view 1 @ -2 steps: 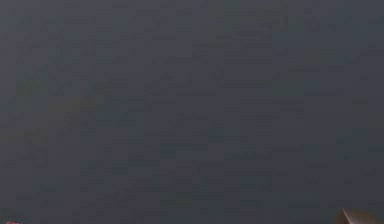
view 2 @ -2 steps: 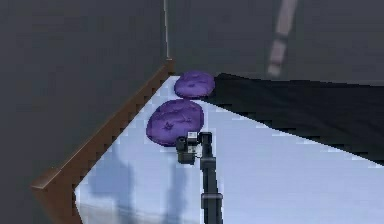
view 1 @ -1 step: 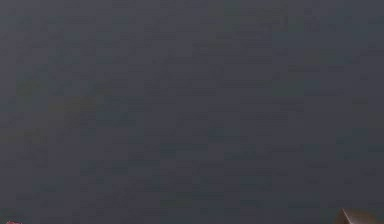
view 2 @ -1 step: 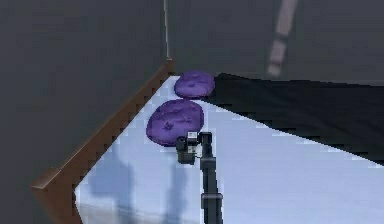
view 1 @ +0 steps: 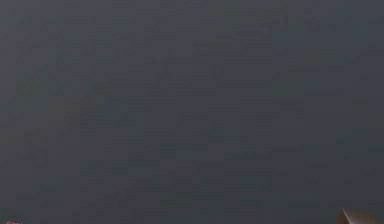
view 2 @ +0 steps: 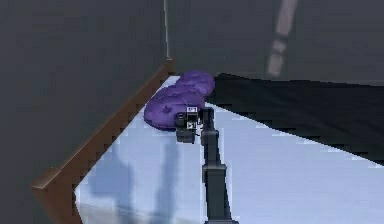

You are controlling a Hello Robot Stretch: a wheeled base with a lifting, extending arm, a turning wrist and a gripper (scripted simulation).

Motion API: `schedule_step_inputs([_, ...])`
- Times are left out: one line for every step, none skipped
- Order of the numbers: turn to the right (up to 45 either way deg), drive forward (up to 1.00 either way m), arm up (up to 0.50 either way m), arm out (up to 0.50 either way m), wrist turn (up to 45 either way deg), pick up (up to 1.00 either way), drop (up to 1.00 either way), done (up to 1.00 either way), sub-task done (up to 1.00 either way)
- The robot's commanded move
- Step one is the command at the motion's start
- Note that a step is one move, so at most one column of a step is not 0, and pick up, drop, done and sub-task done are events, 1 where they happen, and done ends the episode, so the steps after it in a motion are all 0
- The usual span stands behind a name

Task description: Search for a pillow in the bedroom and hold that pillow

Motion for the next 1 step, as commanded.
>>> schedule_step_inputs([0.0,0.00,0.00,0.00,0.0,0.00,0.00,1.00,0.00])
